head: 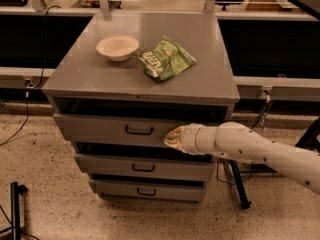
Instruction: Close top drawer
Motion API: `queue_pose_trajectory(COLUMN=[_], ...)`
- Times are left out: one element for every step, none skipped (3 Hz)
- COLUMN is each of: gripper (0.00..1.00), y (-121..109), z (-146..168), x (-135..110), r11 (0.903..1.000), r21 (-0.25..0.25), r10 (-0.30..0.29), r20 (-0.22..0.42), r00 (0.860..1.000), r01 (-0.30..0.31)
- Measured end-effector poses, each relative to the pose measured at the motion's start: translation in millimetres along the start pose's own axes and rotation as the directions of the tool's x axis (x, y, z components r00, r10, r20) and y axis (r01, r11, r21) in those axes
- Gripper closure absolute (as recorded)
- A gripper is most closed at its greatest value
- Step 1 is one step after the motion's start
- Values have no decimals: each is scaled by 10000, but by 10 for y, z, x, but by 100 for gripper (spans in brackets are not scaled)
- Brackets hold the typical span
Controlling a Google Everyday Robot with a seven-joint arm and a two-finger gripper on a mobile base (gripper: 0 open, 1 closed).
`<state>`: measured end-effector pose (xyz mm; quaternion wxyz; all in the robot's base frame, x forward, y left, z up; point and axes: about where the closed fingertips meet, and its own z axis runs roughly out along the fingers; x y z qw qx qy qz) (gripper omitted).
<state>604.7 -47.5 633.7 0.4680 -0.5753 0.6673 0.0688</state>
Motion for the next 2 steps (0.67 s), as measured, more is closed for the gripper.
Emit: queue_pose_trajectory(gripper=[100, 100], y=[219, 573], z=[-66, -210], x=[-100, -217], r11=[9996, 9979], r21=[-134, -572], r10=[-258, -255], r20=[361, 984], r00=[9990, 9948], r01=[263, 312])
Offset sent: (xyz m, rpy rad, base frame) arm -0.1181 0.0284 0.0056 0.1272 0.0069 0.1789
